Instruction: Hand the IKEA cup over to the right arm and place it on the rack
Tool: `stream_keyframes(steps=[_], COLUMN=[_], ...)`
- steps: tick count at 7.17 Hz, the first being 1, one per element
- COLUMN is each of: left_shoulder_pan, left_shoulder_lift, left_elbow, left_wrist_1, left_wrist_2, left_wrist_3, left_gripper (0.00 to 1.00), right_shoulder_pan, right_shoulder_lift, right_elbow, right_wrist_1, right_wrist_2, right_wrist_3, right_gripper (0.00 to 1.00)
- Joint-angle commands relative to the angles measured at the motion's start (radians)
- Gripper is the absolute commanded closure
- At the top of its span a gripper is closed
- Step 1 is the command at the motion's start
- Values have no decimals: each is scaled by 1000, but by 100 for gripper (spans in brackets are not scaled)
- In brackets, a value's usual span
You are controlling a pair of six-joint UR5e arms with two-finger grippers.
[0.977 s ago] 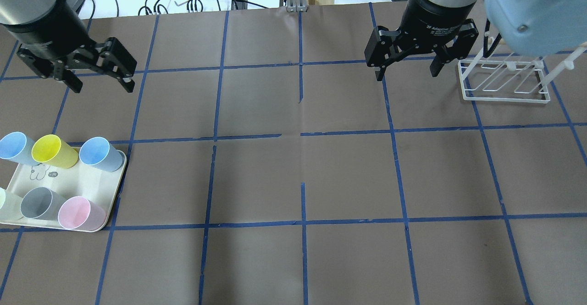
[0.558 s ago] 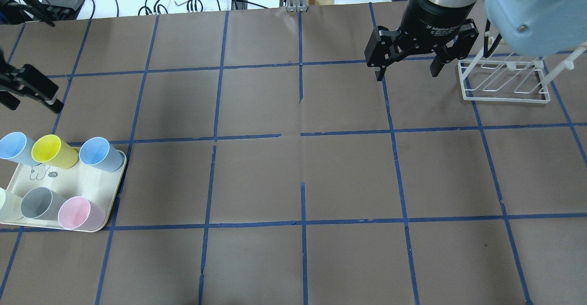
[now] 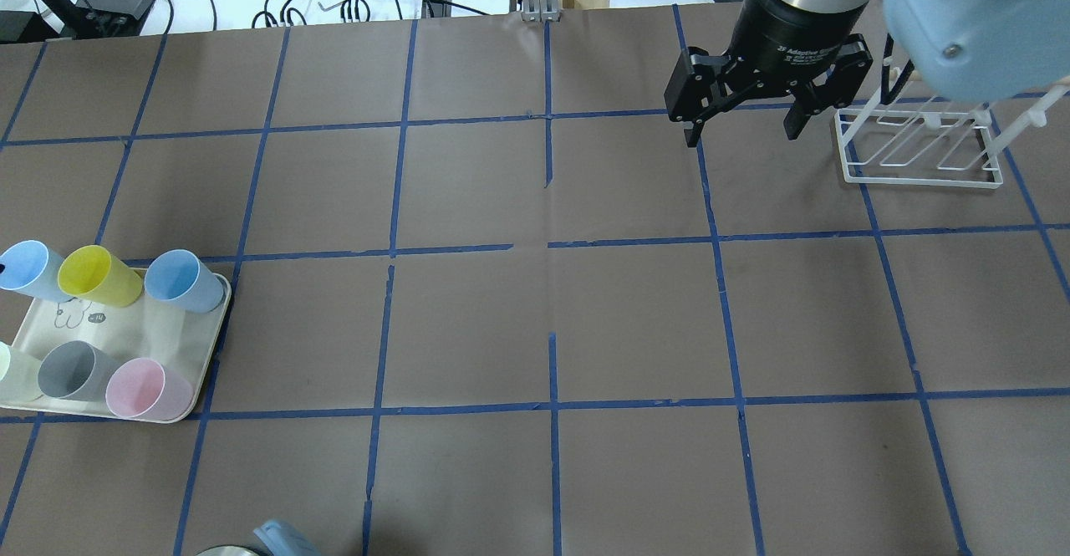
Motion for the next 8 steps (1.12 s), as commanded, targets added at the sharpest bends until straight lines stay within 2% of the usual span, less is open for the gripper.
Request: stream_keyframes(steps=[1,3,5,8], left_shoulder_pan=[140,174,202,206], left_shoulder_lift=[-59,-153,-227,-262], left_elbow=[-14,-23,-29,-46], left_wrist_1=[69,215,272,297], left_wrist_2=[-3,5,3,5], left_wrist_3=[151,181,209,204], left_gripper=[0,0,0,0], right_shoulder_pan=[0,0,0,0], right_shoulder_lift=[0,0,-6,-6], right_elbow=[0,0,2,3], right_wrist_1=[0,-2,-2,-2], right_wrist_2=[0,0,0,0], right_wrist_3=[-1,1,1,2], right_gripper=[0,0,0,0])
